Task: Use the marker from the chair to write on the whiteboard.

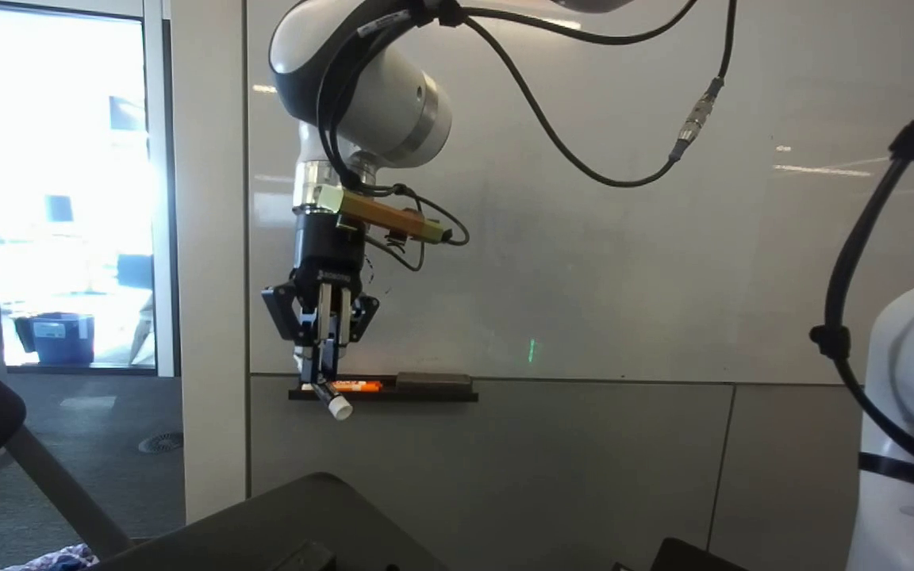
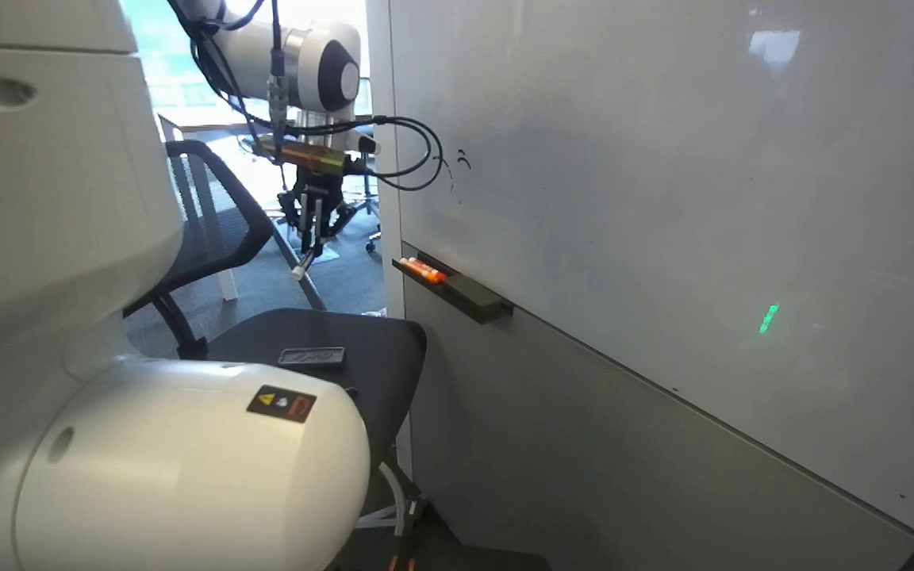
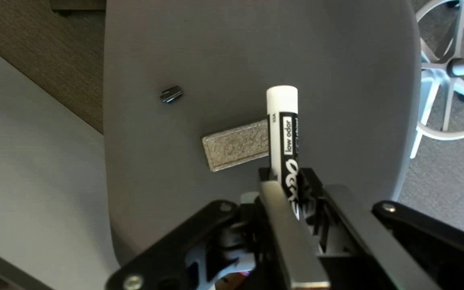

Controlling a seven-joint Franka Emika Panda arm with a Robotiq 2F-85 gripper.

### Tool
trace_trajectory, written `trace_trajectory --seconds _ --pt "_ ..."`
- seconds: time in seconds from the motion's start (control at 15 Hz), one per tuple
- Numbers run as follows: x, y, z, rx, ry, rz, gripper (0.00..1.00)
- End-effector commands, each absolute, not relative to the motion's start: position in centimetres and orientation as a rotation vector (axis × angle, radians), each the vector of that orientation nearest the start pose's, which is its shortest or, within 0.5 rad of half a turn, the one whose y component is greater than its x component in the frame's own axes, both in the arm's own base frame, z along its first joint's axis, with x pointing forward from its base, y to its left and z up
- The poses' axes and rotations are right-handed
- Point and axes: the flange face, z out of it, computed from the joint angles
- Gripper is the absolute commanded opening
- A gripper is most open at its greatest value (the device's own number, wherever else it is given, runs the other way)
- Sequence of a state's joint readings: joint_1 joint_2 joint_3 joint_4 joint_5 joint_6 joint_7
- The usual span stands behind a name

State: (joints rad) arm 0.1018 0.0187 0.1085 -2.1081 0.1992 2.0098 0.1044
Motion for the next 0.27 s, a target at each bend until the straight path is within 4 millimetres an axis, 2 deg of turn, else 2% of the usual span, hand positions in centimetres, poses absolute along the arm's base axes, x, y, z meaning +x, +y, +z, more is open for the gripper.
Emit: trace_trajectory --seconds 0.0,0.2 --pt "51.6 13.8 37.6 -2.945 -0.119 0.207 0.06" --pt "51.8 14.7 35.0 -2.946 -0.158 0.196 0.06"
